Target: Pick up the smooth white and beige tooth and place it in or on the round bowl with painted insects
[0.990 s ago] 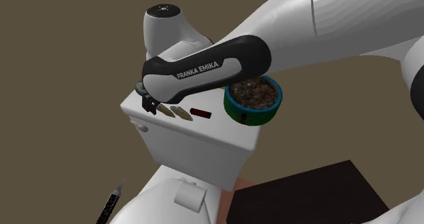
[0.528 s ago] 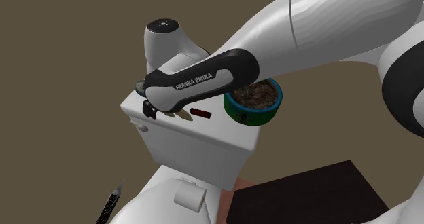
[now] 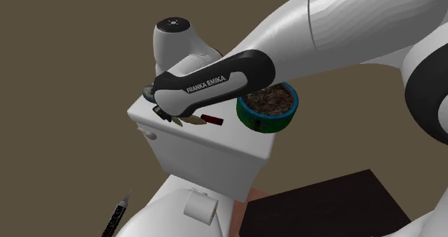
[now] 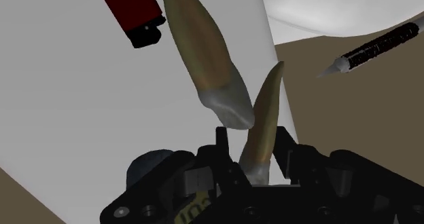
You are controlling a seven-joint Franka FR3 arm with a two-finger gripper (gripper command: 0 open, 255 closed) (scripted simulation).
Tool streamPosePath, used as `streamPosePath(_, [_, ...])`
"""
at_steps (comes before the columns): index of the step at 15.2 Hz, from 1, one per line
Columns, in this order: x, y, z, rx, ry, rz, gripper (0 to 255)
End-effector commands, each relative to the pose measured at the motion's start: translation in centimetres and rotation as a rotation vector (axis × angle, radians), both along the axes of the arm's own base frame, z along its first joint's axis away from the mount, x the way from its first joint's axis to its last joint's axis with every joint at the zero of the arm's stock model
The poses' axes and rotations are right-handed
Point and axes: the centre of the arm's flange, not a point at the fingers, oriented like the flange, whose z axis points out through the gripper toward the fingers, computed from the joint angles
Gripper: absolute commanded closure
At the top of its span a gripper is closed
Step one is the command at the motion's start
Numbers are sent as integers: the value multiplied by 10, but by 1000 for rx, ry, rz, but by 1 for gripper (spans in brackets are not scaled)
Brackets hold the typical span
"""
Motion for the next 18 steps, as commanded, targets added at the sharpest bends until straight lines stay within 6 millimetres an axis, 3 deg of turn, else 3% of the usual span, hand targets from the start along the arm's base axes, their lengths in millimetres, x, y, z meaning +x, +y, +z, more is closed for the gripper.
streamPosePath(1, [-4, 3, -7, -4, 12, 6, 255])
streamPosePath(8, [-4, 3, -6, -4, 12, 6, 255])
streamPosePath(18, [-4, 3, 47, -4, 12, 6, 255])
